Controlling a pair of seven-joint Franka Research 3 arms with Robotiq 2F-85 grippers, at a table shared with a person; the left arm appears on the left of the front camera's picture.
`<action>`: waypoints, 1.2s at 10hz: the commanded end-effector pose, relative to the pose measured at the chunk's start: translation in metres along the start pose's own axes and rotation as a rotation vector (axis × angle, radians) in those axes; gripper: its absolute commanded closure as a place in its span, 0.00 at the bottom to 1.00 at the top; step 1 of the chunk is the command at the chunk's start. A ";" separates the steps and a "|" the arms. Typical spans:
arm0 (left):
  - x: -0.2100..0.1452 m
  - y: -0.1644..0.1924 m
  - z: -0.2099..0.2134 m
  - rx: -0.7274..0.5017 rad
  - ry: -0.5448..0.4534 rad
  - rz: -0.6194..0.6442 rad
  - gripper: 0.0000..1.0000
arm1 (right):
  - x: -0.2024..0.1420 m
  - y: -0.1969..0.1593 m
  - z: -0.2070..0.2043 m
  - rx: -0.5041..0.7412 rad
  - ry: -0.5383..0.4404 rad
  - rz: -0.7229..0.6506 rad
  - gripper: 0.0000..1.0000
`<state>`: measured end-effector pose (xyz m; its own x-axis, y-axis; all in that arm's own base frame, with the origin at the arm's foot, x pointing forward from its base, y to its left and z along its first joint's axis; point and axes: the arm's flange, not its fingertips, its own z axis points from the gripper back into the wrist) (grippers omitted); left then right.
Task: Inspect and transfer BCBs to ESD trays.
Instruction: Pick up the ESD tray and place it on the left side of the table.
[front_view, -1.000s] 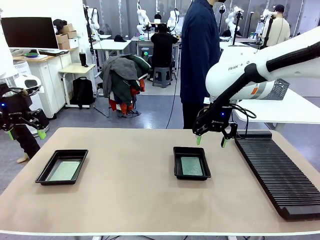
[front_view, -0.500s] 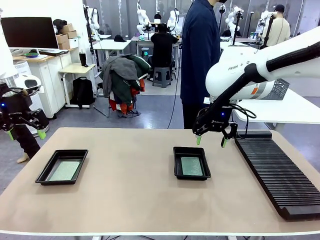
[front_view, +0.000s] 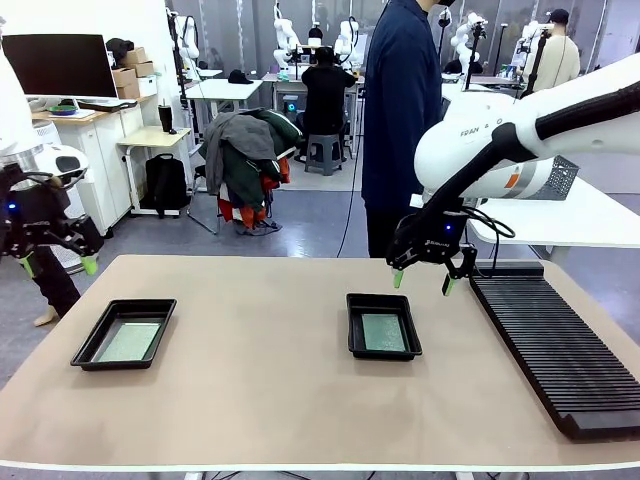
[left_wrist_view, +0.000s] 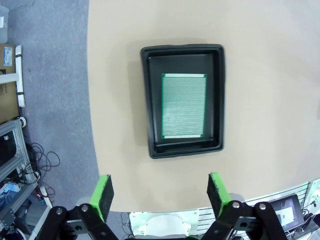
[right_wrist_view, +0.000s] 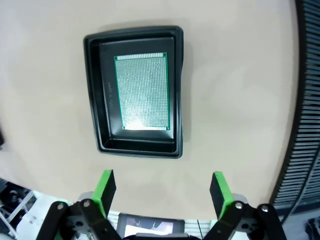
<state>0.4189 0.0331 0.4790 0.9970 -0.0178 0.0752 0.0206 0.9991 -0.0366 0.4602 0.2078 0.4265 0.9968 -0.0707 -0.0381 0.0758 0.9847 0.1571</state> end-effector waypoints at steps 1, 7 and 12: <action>0.003 -0.052 0.016 -0.009 -0.011 0.025 0.00 | -0.010 -0.045 0.007 0.163 0.013 0.013 0.00; 0.040 -0.239 0.036 0.052 -0.026 0.049 0.00 | -0.034 -0.168 0.015 0.403 0.001 0.102 0.00; 0.078 -0.361 -0.009 -0.010 -0.041 0.040 0.00 | -0.031 -0.175 0.019 0.378 -0.009 0.087 0.00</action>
<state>0.4780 -0.3210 0.4939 0.9954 0.0080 0.0954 -0.0023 0.9982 -0.0598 0.4131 0.0265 0.4186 0.9996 0.0300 0.0010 -0.0261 0.8516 0.5236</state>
